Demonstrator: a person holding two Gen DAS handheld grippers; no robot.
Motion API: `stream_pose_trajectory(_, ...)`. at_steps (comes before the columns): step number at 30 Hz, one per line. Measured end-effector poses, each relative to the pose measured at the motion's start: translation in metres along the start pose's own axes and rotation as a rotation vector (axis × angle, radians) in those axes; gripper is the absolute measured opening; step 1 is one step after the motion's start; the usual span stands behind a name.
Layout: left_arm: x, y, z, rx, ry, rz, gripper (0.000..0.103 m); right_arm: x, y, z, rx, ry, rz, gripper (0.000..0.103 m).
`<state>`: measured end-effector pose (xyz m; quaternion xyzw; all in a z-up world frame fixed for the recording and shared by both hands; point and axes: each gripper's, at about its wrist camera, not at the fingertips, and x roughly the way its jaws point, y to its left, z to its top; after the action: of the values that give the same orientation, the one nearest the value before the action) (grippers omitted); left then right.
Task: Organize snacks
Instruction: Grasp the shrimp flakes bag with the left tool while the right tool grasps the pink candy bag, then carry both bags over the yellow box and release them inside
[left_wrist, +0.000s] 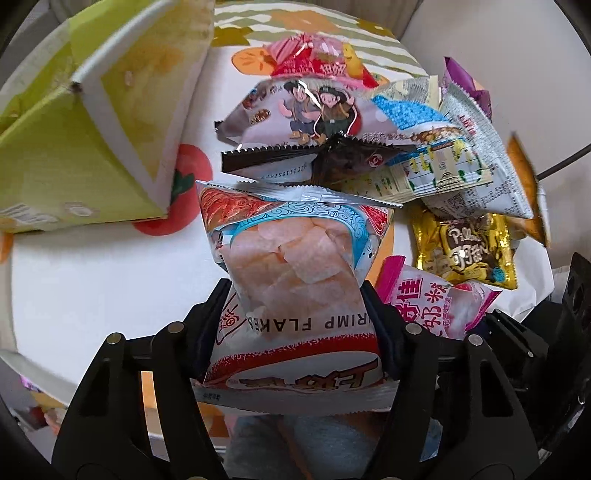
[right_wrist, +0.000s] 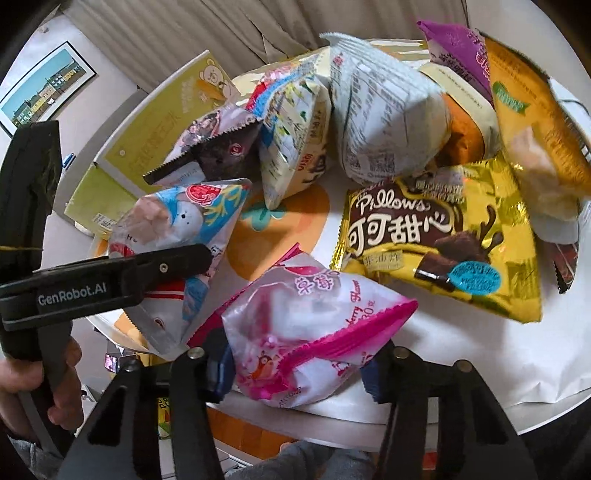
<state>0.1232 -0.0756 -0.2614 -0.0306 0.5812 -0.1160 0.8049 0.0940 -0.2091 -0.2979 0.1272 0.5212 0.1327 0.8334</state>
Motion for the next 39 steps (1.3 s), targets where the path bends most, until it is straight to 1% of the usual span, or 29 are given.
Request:
stream_pose_trajectory(6, -0.035, -0.006, -0.005, -0.007, -0.050, 0.021, 0.064, -0.011, 0.018, 0.009, -0.030, -0.013, 0.027, 0.050)
stream_pose_trajectory(10, -0.071, -0.004, -0.013, -0.023, -0.104, 0.036, 0.064, -0.022, 0.035, 0.019, -0.060, -0.033, 0.045, 0.050)
stream_pose_trajectory(13, -0.096, -0.001, -0.010, -0.040, -0.147, 0.045, 0.064, -0.033, 0.046, 0.034, -0.092, -0.056, 0.053, 0.050)
stream_pose_trajectory(14, -0.099, 0.000, -0.003, -0.047, -0.160, 0.046, 0.064, -0.035, 0.047, 0.038, -0.098, -0.061, 0.055, 0.050)
stream_pose_trajectory(18, -0.130, 0.006, 0.008, -0.072, -0.226, 0.057, 0.064, -0.050, 0.065, 0.067, -0.142, -0.091, 0.057, 0.050)
stream_pose_trajectory(20, -0.147, 0.013, 0.018, -0.080, -0.262, 0.067, 0.064, -0.059, 0.067, 0.077, -0.163, -0.101, 0.060, 0.050)
stream_pose_trajectory(23, -0.166, 0.027, 0.037, -0.087, -0.305, 0.094, 0.064, -0.069, 0.080, 0.100, -0.204, -0.126, 0.062, 0.050)
stream_pose_trajectory(24, -0.171, 0.033, 0.043, -0.091, -0.315, 0.098, 0.064, -0.071, 0.087, 0.110, -0.218, -0.135, 0.063, 0.050)
stream_pose_trajectory(25, -0.176, 0.044, 0.056, -0.100, -0.329, 0.100, 0.064, -0.081, 0.087, 0.107, -0.228, -0.142, 0.067, 0.050)
stream_pose_trajectory(26, -0.180, 0.053, 0.063, -0.104, -0.337, 0.103, 0.064, -0.080, 0.096, 0.120, -0.241, -0.148, 0.069, 0.050)
stream_pose_trajectory(27, -0.183, 0.060, 0.071, -0.109, -0.346, 0.108, 0.064, -0.082, 0.098, 0.122, -0.249, -0.152, 0.069, 0.050)
stream_pose_trajectory(32, -0.192, 0.112, 0.118, -0.115, -0.375, 0.127, 0.064, -0.068, 0.134, 0.157, -0.298, -0.174, 0.057, 0.050)
stream_pose_trajectory(36, -0.187, 0.154, 0.158, -0.102, -0.362, 0.134, 0.064, -0.042, 0.169, 0.193, -0.288, -0.174, 0.054, 0.050)
stream_pose_trajectory(39, -0.180, 0.185, 0.189, -0.090, -0.346, 0.139, 0.064, -0.020, 0.188, 0.215, -0.279, -0.163, 0.037, 0.050)
